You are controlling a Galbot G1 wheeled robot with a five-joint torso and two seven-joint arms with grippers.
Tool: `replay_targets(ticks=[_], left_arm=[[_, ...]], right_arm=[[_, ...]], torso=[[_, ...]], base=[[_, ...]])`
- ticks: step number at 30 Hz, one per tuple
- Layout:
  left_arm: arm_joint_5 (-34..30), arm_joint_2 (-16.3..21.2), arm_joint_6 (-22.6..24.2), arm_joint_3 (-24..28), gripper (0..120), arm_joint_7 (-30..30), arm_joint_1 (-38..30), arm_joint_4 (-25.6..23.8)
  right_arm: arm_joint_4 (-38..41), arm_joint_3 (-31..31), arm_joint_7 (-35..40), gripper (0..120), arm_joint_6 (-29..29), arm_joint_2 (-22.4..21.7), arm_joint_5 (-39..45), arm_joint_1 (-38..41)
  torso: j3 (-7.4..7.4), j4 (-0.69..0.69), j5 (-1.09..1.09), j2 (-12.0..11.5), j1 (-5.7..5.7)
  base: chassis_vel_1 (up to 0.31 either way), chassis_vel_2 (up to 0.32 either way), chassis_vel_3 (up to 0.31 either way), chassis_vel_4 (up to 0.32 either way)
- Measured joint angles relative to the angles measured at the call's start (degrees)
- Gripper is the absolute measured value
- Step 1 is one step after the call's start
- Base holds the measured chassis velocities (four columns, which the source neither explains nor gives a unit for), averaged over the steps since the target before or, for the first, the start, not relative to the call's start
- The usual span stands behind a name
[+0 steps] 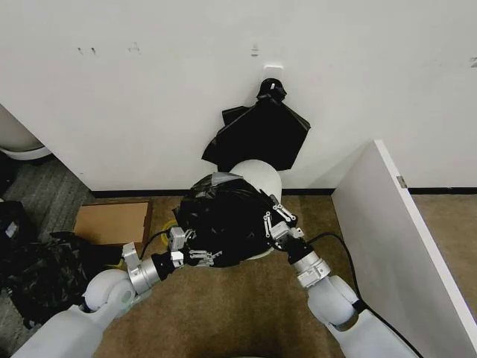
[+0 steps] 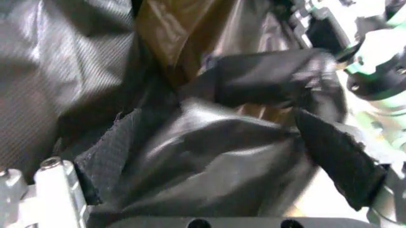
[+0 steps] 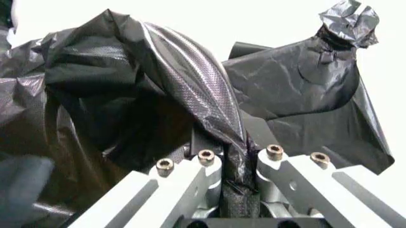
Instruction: Place the garbage bag over the trash bin.
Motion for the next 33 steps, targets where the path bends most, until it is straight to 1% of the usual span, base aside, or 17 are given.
replay_targets(ticks=[4,5,6,10,11,12,18,19,20,22,23,25,29,33], left_arm=[[-0.1,-0.1,0.2,0.0,77,0.1,0.1,0.4],[-0.1,-0.1,0.2,0.0,77,0.1,0.1,0.4],[-0.2,-0.1,0.2,0.1,73,0.3,0.2,0.5],[-0.8,-0.1,0.5,0.2,54,1.5,0.4,0.6],[-1.0,-0.1,0.6,0.2,51,1.8,0.4,0.6],[-1.0,-0.1,0.6,0.2,51,1.8,0.4,0.6],[-1.2,-0.1,0.9,0.4,26,3.3,0.3,1.1],[-1.2,-0.1,0.9,0.4,23,3.4,0.2,1.1],[-1.2,-0.1,0.9,0.4,23,3.4,0.2,1.1],[-1.1,-0.1,0.9,0.5,14,3.5,0.2,1.2],[-1.1,-0.1,0.9,0.5,11,3.5,0.1,1.2],[-0.9,-0.1,1.0,0.6,1,3.7,0.0,1.3],[-0.9,-0.2,0.6,0.7,0,4.6,-0.2,1.6],[-1.8,-0.3,-0.5,0.5,0,10.1,-0.2,1.5]], right_arm=[[0.0,0.0,0.0,2,-0.3,0.0,0.2,0.2],[0.0,0.0,0.0,2,-0.3,0.0,0.2,0.2],[-0.1,0.0,0.0,2,-0.3,0.0,0.2,0.2],[-0.1,-0.1,0.0,2,-0.8,-0.2,0.6,0.3],[-0.1,-0.1,0.0,2,-0.9,-0.2,0.8,0.3],[-0.1,-0.1,0.0,2,-0.9,-0.2,0.8,0.3],[0.3,-0.3,0.1,2,-1.5,-0.9,2.1,0.4],[0.4,-0.3,0.1,2,-1.7,-1.1,2.3,0.5],[0.4,-0.3,0.1,2,-1.7,-1.1,2.3,0.5],[0.7,-0.5,0.2,2,-2.1,-1.5,3.0,0.5],[0.7,-0.5,0.2,2,-2.2,-1.6,3.2,0.5],[1.1,-0.7,0.2,2,-2.7,-1.9,4.1,0.6],[1.4,-0.8,0.2,2,-3.2,-2.2,4.9,0.6],[1.6,-1.0,0.2,2,-4.1,-2.3,6.2,0.6]], torso=[[0.0,0.0,0.0,0.0,0.0],[0.0,0.0,0.0,0.0,0.0],[0.0,0.0,0.0,0.0,0.0],[0.0,0.0,0.0,0.0,0.0],[0.0,0.0,0.0,0.0,0.0],[0.0,0.0,0.0,0.0,0.0],[0.0,0.0,0.0,0.0,0.0],[0.0,0.0,0.0,0.0,0.0],[0.0,0.0,0.0,0.0,0.0],[0.0,0.0,0.0,0.0,0.0],[0.0,0.0,0.0,0.0,0.0],[0.0,0.0,0.0,0.0,0.0],[0.0,0.0,0.0,0.0,0.0],[0.0,-0.01,0.0,0.0,0.0]], base=[[0.0,0.0,0.0,0.0],[0.0,0.0,0.0,0.0],[0.0,0.0,0.0,0.0],[0.0,0.0,0.0,0.0],[0.0,0.0,0.0,0.0],[0.0,0.0,0.0,0.0],[0.0,0.0,0.0,0.0],[0.0,0.0,0.0,0.0],[0.0,0.0,0.0,0.0],[0.0,0.0,0.0,0.0],[0.0,0.0,0.0,0.0],[0.0,0.0,0.0,0.0],[0.0,0.0,0.0,0.0],[0.0,0.0,0.0,0.0]])
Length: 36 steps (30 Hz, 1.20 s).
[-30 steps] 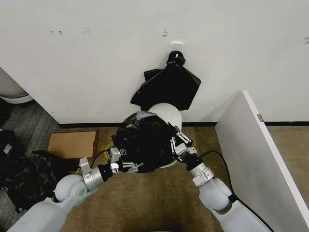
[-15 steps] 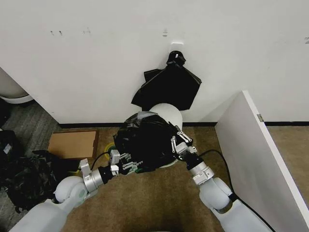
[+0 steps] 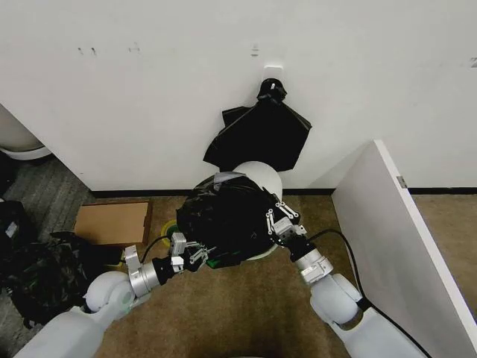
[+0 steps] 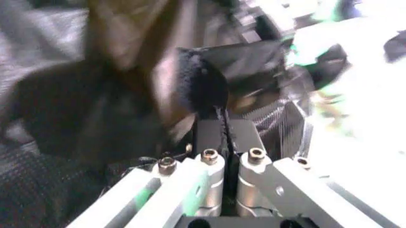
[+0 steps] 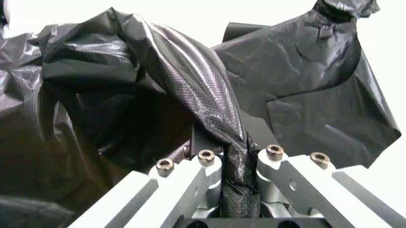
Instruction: Place the garbage bag over the trash bin.
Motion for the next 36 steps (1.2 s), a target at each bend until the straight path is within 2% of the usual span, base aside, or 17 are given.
replay_targets(ticks=[2,7,8,10,13,14,15,17,20,22,29,36], left_arm=[[-0.2,0.0,-0.1,-0.1,0,1.3,0.1,-0.1],[0.0,-0.1,-0.6,-0.5,0,9.9,0.6,-0.7],[0.0,-0.1,-0.6,-0.5,0,9.9,0.6,-0.7],[2.9,-0.3,-1.3,-0.8,0,15.6,0.7,-0.7],[8.7,-0.6,-3.1,-1.0,0,19.8,0.7,-0.4],[11.4,-0.9,-4.3,-1.0,0,20.0,0.7,-0.3],[11.4,-0.9,-4.3,-1.0,0,20.0,0.7,-0.3],[19.1,-1.4,-7.9,-1.2,0,16.5,0.3,0.0],[25.1,-1.7,-10.9,-1.4,0,12.0,0.3,0.0],[25.6,-1.7,-11.3,-1.3,0,11.3,0.4,-0.1],[27.9,-2.7,-14.3,0.6,0,11.1,1.5,0.1],[31.9,-3.1,-15.4,0.9,0,8.8,1.5,1.4]], right_arm=[[0.0,0.0,0.0,2,-0.2,0.0,0.3,0.0],[0.0,-0.2,0.1,2,-0.8,0.2,1.1,0.0],[0.0,-0.2,0.1,2,-0.8,0.2,1.1,0.0],[-0.1,-0.3,0.4,2,-1.3,0.4,1.8,0.0],[0.2,-0.8,0.9,2,-2.5,0.6,3.3,-0.2],[0.9,-1.2,1.3,2,-3.6,0.7,4.9,-0.2],[0.9,-1.2,1.3,2,-3.6,0.7,4.9,-0.2],[2.6,-1.8,2.4,2,-6.6,0.5,9.0,-0.4],[4.4,-2.1,4.2,2,-10.5,0.0,14.0,-0.4],[4.9,-2.2,4.7,2,-11.5,0.0,15.2,-0.4],[9.5,-3.8,13.0,2,-22.9,0.7,30.7,-0.1],[10.9,-3.9,15.2,2,-25.8,1.0,36.9,0.1]], torso=[[0.0,0.0,0.0,0.0,0.0],[0.0,0.0,0.0,0.0,0.0],[0.0,0.0,0.0,0.0,0.0],[-0.01,0.01,0.0,0.0,0.0],[-0.01,0.0,0.0,0.0,0.0],[-0.01,0.0,0.0,0.0,0.0],[-0.01,0.0,0.0,0.0,0.0],[-0.01,0.0,0.0,0.0,0.0],[-0.01,0.0,0.0,0.0,0.0],[-0.01,0.0,0.0,0.0,0.0],[-0.01,0.0,0.0,0.0,0.0],[0.0,0.0,0.0,0.0,0.0]], base=[[0.0,0.0,0.0,0.0],[0.0,0.0,0.0,0.0],[0.0,0.0,0.0,0.0],[0.0,0.0,0.0,0.0],[0.0,0.0,0.0,0.0],[0.0,0.0,0.0,0.0],[0.0,0.0,0.0,0.0],[0.0,0.0,0.0,0.0],[0.0,0.0,0.0,0.0],[0.0,0.0,0.0,0.0],[0.0,0.0,0.0,0.0],[0.0,0.0,0.0,0.0]])
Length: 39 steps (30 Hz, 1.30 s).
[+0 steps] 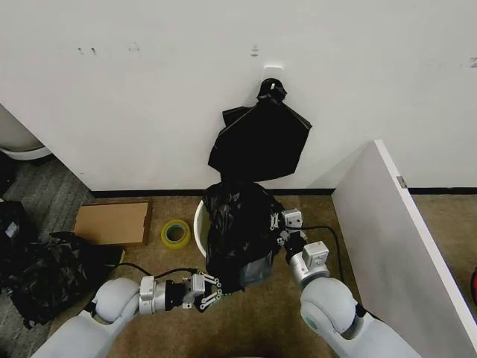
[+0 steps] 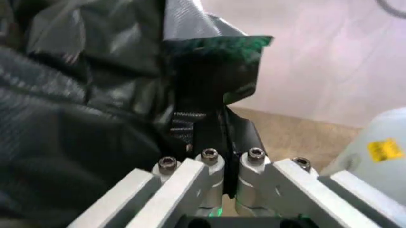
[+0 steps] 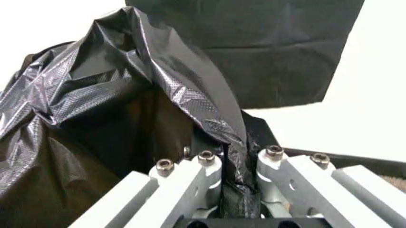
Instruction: Place the garbage bag over the trash bin.
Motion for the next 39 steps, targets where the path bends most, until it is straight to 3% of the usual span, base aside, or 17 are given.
replay_targets(ticks=[12,26,33,39], left_arm=[[4.4,0.7,-1.1,-2.3,0,-4.7,-0.4,1.4],[-1.1,1.7,-1.6,-4.7,0,-2.2,-1.0,2.4],[-9.0,2.4,-2.3,-4.7,0,4.8,-0.1,2.8],[-11.1,1.8,-1.9,-7.2,21,14.8,-0.3,3.7]], right_arm=[[1.6,1.6,0.1,2,-1.2,-0.3,8.3,0.2],[1.4,4.3,-3.4,2,1.3,-1.3,16.7,-0.5],[-0.8,4.2,-3.3,2,2.9,-0.4,15.6,0.2],[-4.5,4.3,-4.6,2,6.0,-0.2,8.4,0.8]], torso=[[0.0,0.0,0.0,0.0,0.0],[0.0,0.0,0.0,0.0,0.0],[0.0,0.01,0.0,0.0,0.0],[0.0,0.0,0.0,0.0,0.0]], base=[[0.0,0.0,0.0,0.0],[0.0,0.0,0.0,0.0],[0.0,0.0,0.0,0.0],[0.0,0.0,0.0,0.0]])
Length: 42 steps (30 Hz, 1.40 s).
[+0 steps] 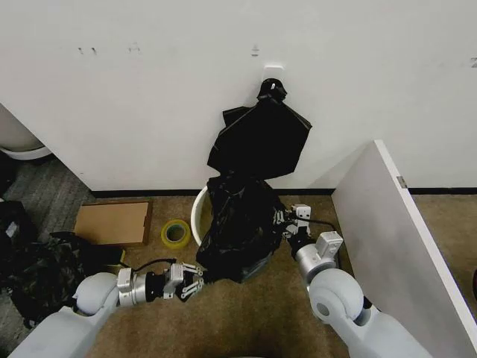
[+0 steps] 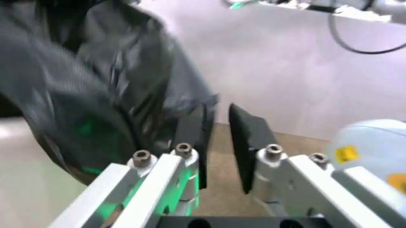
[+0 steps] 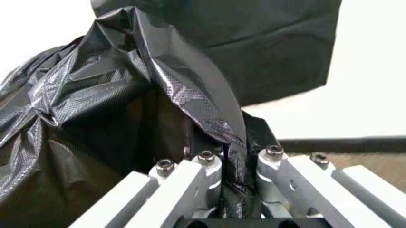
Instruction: Place the garbage bag over the trash bin.
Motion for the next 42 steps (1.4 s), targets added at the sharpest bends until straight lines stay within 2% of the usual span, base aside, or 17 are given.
replay_targets(ticks=[3,7,10,11,14,15,20,21,26,30,42], left_arm=[[-3.6,-0.2,0.9,-1.9,33,2.2,0.1,0.3],[-7.3,-0.3,1.8,-2.5,41,0.4,0.7,0.3],[-10.8,-0.5,2.1,-2.4,58,-11.0,3.3,-0.5],[-11.9,-0.7,2.1,-1.8,61,-17.3,5.0,-1.5],[-12.3,-1.4,1.3,-0.6,74,-27.7,7.9,-4.1],[-12.3,-1.4,1.3,-0.6,74,-27.7,7.9,-4.1],[-12.3,-2.7,-0.3,0.0,94,-35.9,8.6,-7.4],[-12.0,-2.7,-0.3,0.1,95,-38.0,8.3,-7.9],[-10.7,-2.7,0.7,0.9,96,-43.7,6.7,-8.4],[-10.5,-3.1,1.5,1.6,89,-45.0,5.4,-7.9],[-10.1,-5.1,3.2,2.9,42,-44.9,3.4,-8.2]], right_arm=[[-2.0,0.1,-1.3,2,2.9,0.1,-5.4,-0.1],[-2.8,0.1,-1.6,2,4.4,0.3,-8.7,-0.3],[-3.8,0.1,-1.6,2,6.9,0.8,-14.5,-0.5],[-4.4,0.1,-1.4,2,8.2,1.0,-17.6,-0.4],[-5.3,0.3,-0.9,2,10.2,1.3,-22.8,-0.2],[-5.3,0.3,-0.9,2,10.2,1.3,-22.8,-0.2],[-6.0,0.4,-0.9,2,11.9,1.2,-28.8,-0.5],[-6.0,0.4,-0.9,2,12.1,1.2,-29.6,-0.6],[-5.8,0.1,-0.9,2,12.3,1.4,-31.3,-0.9],[-5.2,-0.2,-0.9,2,12.3,1.7,-32.2,-1.0],[-3.9,-1.3,-2.2,2,12.8,1.6,-34.1,-1.3]], torso=[[0.0,0.0,0.0,0.0,0.0],[0.0,0.0,0.0,0.0,0.0],[0.0,0.0,0.0,0.0,0.0],[0.0,0.02,0.0,0.0,0.0],[-0.01,0.02,-0.01,0.0,0.0],[-0.01,0.02,-0.01,0.0,0.0],[-0.01,0.0,0.0,0.0,0.0],[-0.01,0.0,0.01,0.0,0.0],[-0.01,0.0,0.0,0.0,0.0],[-0.01,0.0,0.0,0.0,0.0],[0.0,0.0,0.0,0.0,0.0]], base=[[0.0,0.0,0.0,0.0],[0.0,0.0,0.0,0.0],[0.0,0.0,0.0,0.0],[0.0,0.0,0.0,0.0],[0.0,0.0,0.0,0.0],[0.0,0.0,0.0,0.0],[0.0,0.0,0.0,0.0],[0.0,0.0,0.0,0.0],[0.0,0.0,0.0,0.0],[0.0,0.0,0.0,0.0],[0.0,0.0,0.0,0.0]])
